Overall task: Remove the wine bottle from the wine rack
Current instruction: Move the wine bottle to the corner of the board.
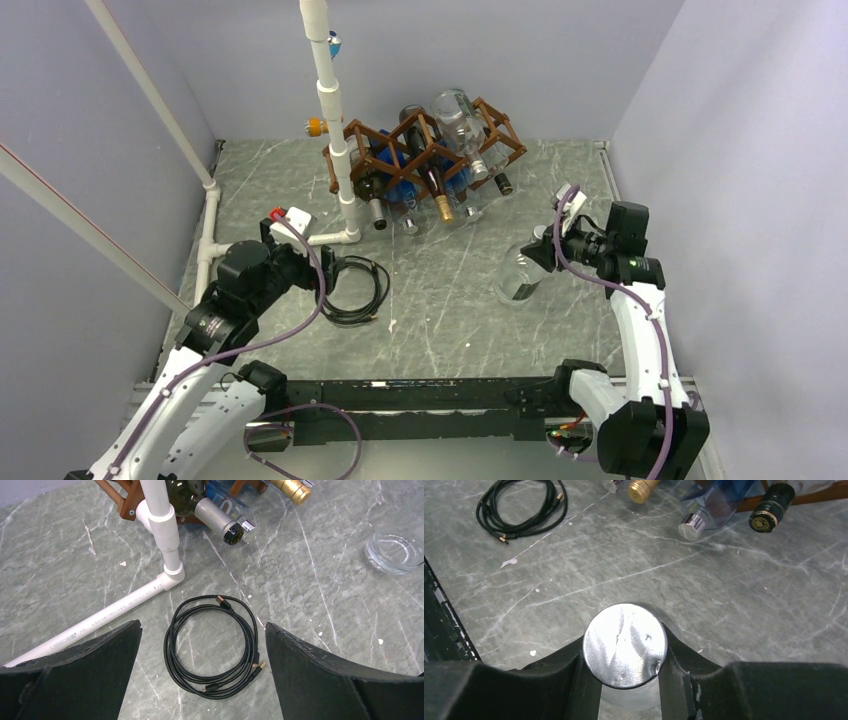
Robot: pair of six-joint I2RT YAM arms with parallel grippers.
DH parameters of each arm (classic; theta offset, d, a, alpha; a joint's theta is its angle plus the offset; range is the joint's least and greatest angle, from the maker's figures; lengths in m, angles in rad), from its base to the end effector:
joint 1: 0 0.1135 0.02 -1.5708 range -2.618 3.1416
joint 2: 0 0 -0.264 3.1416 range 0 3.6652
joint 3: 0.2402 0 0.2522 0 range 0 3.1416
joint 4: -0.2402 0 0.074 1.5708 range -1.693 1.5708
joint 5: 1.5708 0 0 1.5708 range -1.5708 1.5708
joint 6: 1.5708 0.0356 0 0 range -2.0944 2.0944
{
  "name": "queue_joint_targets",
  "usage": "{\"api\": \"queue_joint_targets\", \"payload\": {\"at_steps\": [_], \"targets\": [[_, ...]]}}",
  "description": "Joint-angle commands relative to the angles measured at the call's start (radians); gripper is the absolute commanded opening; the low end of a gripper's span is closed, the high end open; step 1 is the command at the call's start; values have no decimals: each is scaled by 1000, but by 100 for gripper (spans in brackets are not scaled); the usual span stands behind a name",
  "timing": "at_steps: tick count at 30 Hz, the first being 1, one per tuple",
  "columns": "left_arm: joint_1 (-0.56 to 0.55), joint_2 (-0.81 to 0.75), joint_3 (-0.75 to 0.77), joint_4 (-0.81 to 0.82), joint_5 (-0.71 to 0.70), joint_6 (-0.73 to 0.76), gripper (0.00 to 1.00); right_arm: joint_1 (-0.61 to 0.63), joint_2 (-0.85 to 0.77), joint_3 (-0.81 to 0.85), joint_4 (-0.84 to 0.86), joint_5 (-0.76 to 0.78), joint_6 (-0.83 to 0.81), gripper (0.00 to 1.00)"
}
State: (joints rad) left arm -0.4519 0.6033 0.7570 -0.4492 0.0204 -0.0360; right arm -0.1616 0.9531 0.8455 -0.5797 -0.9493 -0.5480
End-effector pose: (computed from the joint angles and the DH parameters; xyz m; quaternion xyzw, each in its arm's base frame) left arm 0.1259 -0.0619 0.3282 0.1718 0.7849 -0.1517 0.5757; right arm 0.1925 -0.0021 0.3020 -0.3461 0.7516 0.2553 0.5001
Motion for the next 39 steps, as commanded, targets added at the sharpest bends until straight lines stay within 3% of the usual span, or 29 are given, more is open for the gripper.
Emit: {"api": "queue_joint_targets", "payload": {"at_steps": [1,10,31,39], "targets": [[5,-22,-2,41,-16,11,99,-15,-26,29,170,-46,54,0],[5,-47,-2,52,21,-2,100,-16,121,137,274,103,135,0],[34,-42,5,49,69,-19,100,-56,740,661,568,519,411,0],[54,-36,4,54,87,-21,99,-43,893,810,659,720,510,0]]}}
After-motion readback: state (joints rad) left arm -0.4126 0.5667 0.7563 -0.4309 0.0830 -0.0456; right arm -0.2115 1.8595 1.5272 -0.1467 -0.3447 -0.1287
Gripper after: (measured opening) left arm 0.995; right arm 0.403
